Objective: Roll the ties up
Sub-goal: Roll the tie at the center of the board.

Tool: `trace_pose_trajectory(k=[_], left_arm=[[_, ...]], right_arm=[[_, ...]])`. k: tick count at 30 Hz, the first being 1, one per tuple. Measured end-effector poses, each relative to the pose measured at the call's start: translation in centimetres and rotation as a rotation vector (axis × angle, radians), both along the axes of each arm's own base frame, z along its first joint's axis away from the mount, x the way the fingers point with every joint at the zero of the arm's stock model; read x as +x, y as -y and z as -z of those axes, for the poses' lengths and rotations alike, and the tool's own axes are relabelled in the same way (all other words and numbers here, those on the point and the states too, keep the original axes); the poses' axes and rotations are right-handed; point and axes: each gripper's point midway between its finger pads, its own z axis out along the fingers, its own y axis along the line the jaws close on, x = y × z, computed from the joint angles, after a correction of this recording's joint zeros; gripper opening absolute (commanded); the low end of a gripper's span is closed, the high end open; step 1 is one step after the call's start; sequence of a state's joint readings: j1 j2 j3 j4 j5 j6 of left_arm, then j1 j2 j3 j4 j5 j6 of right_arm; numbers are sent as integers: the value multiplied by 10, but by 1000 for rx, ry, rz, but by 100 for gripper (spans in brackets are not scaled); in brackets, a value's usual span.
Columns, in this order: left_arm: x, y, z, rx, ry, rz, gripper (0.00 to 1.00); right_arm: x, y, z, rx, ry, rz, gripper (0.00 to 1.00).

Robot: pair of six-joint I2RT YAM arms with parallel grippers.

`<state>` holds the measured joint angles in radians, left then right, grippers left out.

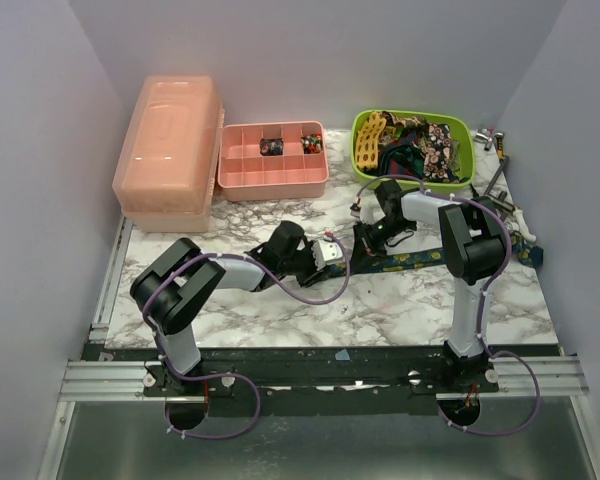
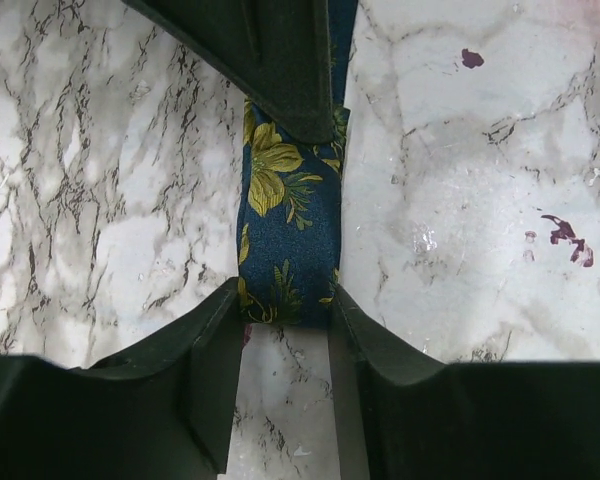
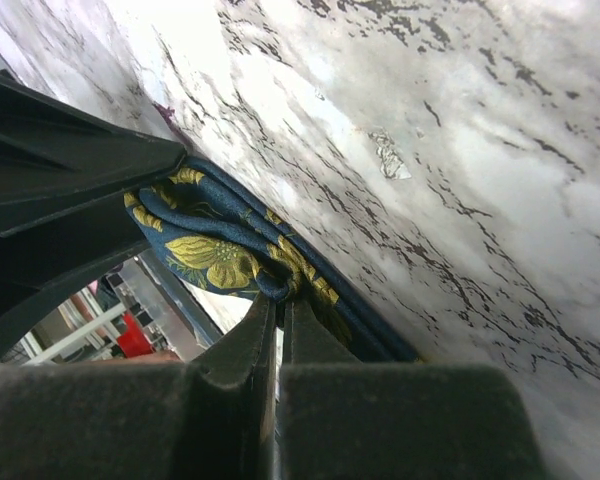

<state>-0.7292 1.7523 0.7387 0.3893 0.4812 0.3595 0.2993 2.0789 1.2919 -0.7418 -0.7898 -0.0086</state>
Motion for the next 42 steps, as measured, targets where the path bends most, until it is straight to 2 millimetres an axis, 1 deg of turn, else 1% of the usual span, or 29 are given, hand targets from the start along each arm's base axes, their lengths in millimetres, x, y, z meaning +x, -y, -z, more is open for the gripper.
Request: trace_pose_trajectory(k=[4, 7, 10, 13, 15, 18, 23, 28, 35, 38, 42], left_arm=[[-3, 3, -1, -6, -4, 15, 34], [-4, 11, -8, -23, -15, 18, 36], [1, 28, -24, -65, -12, 27, 38], [7, 48, -34, -100, -10, 36, 39], [12, 59, -32, -109, -22, 36, 39], [14, 64, -22, -103, -46, 34, 39], [13, 65, -21, -109, -51, 43, 39], [13, 64, -19, -101, -35, 54, 32], [13, 60, -13, -63, -2, 87, 31], [12, 58, -10, -41, 3, 100, 30], [12, 57, -6, -20, -7, 106, 27]], right_arm=[[0, 0, 0, -2, -9, 4, 1], [0, 0, 0, -3, -13, 7, 1], [0, 0, 0, 0, -15, 8, 1], [0, 0, 0, 3, -19, 10, 1], [0, 0, 0, 5, -21, 11, 1], [0, 0, 0, 5, -21, 12, 1], [0, -1, 0, 13, -24, 15, 1], [0, -1, -1, 33, -13, 25, 2], [1, -1, -4, 44, 19, 26, 6], [1, -1, -5, 46, 31, 24, 12], [2, 0, -7, 49, 43, 22, 27]])
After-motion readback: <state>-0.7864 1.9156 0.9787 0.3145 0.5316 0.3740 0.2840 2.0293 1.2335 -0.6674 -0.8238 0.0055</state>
